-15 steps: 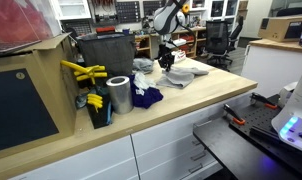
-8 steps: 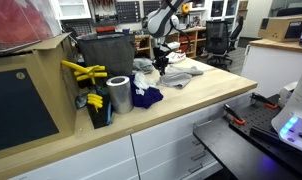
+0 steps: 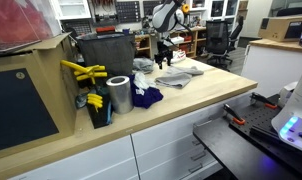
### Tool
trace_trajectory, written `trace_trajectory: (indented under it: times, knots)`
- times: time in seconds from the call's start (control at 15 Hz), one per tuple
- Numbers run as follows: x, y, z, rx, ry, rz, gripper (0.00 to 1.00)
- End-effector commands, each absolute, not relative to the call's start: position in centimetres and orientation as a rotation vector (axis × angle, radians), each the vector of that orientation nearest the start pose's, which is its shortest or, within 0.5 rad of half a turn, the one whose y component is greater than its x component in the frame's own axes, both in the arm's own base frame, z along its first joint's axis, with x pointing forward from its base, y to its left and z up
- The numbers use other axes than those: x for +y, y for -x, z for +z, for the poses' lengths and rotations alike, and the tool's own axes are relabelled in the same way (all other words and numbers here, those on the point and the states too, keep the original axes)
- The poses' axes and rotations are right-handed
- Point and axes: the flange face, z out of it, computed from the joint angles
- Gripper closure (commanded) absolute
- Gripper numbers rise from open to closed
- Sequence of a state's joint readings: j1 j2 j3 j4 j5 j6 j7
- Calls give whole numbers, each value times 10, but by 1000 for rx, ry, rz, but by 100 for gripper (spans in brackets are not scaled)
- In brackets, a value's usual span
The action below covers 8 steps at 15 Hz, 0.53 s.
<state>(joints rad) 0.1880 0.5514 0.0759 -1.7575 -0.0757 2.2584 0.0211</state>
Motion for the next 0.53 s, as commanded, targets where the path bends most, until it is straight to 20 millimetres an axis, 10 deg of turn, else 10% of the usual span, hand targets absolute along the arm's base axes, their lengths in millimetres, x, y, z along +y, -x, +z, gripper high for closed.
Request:
trace_trajectory:
  times: [0.0,0.47]
  knots:
    - [125,-605,297,-152,3152,-22,0]
    - [109,-541,321,462,3141,-89,0]
